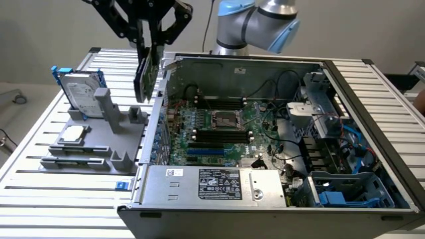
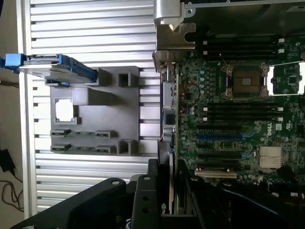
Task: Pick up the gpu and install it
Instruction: 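Pick up the gpu and move the gpu toward the slot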
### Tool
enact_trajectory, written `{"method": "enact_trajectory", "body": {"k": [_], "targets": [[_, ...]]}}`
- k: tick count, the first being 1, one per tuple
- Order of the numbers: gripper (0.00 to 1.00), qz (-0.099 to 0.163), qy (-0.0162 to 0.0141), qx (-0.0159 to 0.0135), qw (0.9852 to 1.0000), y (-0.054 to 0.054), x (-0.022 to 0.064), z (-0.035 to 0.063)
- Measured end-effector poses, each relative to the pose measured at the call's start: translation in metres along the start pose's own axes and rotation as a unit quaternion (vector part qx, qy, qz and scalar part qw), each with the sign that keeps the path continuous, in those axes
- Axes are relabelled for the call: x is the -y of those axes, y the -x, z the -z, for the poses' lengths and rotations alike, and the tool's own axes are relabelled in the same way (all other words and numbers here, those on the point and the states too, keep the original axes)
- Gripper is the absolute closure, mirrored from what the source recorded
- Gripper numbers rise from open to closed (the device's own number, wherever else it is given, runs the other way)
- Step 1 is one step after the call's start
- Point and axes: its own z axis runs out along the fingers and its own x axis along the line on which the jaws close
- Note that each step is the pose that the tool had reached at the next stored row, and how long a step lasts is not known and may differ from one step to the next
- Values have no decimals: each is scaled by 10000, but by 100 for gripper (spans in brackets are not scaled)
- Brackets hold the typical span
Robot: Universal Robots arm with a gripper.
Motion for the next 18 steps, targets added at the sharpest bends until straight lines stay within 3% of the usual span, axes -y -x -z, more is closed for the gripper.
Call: {"method": "enact_trajectory", "body": {"k": [10,18], "targets": [[73,9,106,-23,9999,447,8,104],[73,5,112,-89,9999,811,42,144]]}}
